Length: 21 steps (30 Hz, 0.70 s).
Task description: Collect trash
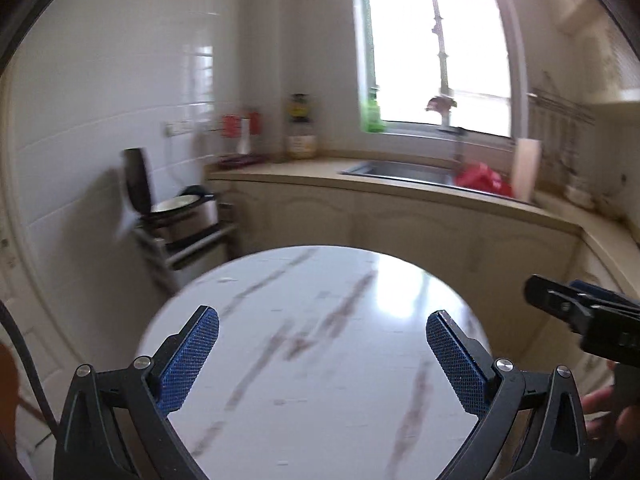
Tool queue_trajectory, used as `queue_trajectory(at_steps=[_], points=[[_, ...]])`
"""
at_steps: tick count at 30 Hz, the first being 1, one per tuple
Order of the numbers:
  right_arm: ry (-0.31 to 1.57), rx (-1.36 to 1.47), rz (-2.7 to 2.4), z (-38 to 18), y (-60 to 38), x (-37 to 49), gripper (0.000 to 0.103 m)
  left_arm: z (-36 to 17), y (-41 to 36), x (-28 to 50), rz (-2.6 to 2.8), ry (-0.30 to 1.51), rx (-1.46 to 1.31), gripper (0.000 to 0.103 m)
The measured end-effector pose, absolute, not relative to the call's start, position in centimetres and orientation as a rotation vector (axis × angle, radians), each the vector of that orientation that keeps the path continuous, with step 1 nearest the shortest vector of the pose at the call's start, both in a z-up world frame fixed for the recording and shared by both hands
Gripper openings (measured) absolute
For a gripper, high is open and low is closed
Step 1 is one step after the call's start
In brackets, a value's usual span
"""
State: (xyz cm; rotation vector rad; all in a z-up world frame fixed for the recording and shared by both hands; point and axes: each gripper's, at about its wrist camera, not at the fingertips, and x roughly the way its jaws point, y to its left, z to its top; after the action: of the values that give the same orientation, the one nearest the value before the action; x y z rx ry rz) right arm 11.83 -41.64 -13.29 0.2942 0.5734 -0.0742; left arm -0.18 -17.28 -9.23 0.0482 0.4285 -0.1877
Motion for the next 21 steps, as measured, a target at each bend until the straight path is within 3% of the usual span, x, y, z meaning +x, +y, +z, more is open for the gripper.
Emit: queue_trajectory(at_steps=[12, 21], points=[[0.511, 0.135, 0.048, -10.1, -30.6, 13.0, 0.103, -8.0, -14.1, -4.9, -0.019, 0.438, -0.035, 0.102], [0.482, 0.097, 0.086, -9.3, -27.8, 13.1, 0.103, -6.7, -12.7, -6.5, 0.020, 0.404, -0.054, 0.102]])
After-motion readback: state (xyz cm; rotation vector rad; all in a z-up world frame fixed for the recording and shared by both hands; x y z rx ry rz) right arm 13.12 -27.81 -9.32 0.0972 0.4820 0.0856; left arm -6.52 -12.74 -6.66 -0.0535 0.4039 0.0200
